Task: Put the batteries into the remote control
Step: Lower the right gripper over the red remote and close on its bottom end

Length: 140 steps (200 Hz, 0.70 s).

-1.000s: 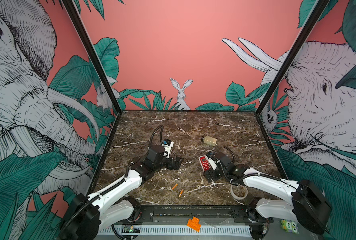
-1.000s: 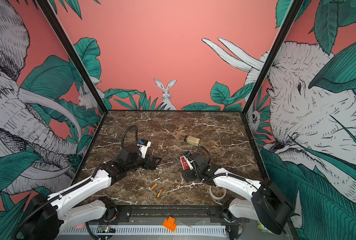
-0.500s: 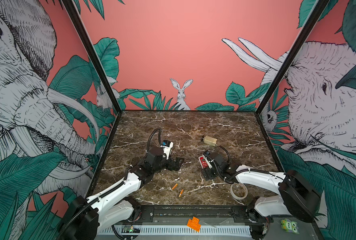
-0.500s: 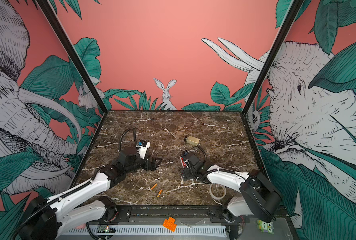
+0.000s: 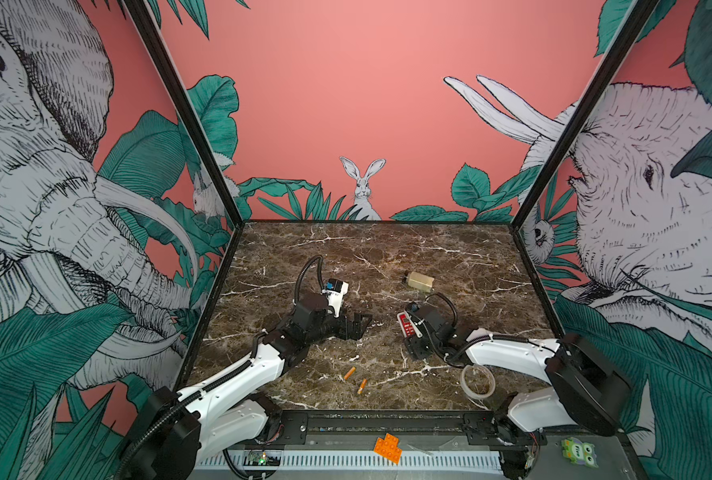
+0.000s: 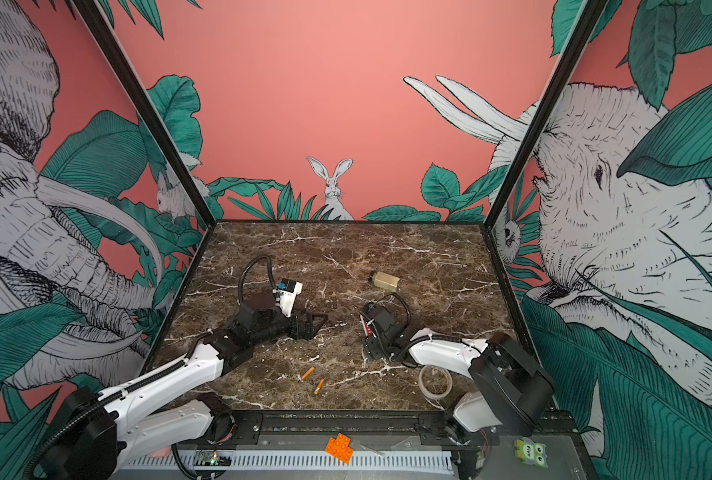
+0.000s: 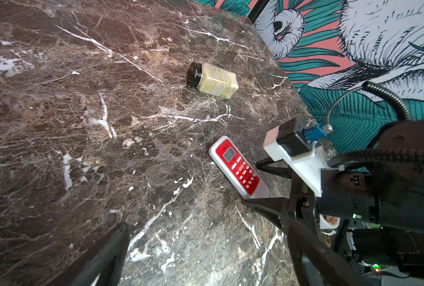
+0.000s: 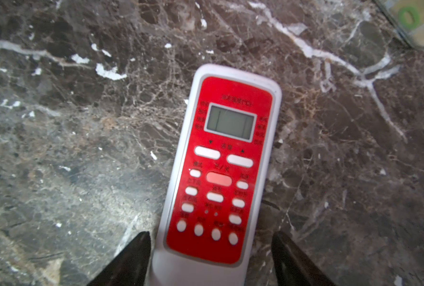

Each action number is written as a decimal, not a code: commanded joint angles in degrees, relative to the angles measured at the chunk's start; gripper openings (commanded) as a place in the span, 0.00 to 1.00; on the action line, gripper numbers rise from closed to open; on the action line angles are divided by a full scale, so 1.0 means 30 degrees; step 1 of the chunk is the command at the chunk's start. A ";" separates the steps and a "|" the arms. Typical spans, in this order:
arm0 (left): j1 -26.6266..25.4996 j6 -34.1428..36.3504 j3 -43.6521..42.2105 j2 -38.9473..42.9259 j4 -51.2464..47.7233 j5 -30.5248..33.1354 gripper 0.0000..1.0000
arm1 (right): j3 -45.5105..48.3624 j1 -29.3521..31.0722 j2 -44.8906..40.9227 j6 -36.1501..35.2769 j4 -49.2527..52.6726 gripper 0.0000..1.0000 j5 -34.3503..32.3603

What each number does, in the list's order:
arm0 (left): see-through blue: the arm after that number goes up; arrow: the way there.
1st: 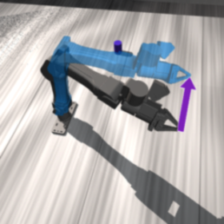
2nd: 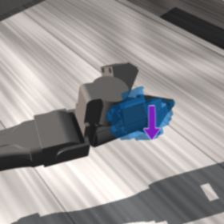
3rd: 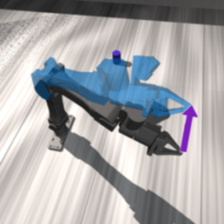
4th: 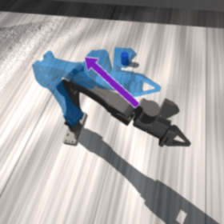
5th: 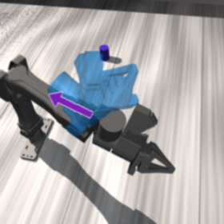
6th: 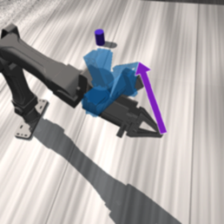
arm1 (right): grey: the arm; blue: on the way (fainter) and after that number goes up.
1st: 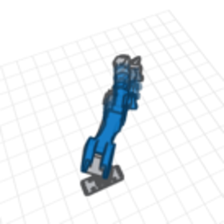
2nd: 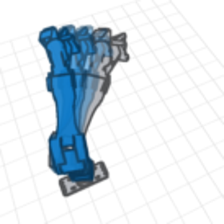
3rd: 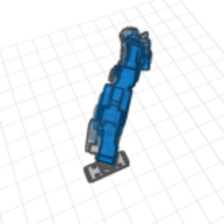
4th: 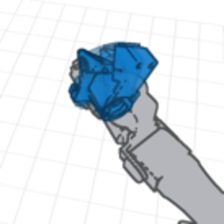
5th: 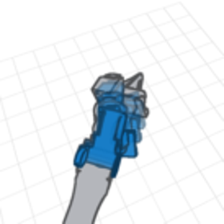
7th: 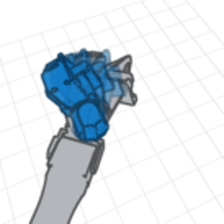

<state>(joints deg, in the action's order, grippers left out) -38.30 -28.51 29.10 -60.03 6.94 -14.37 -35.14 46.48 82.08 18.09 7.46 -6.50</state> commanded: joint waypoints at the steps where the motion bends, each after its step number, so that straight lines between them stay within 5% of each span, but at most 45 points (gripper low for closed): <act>1: -0.0234 -0.0811 -0.0334 0.0176 0.0902 -0.0147 0.99 | 0.0165 0.0122 0.0265 0.0445 -0.0653 0.72 0.0143; 140: -0.0492 -0.0882 -0.0367 -0.0381 0.0749 0.0567 0.99 | 0.0666 0.0357 0.0433 0.0576 -0.0437 0.62 -0.0499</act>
<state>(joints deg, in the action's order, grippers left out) -39.51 -30.48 28.77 -61.17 7.66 -13.63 -34.33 47.13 83.15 19.11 5.48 -6.28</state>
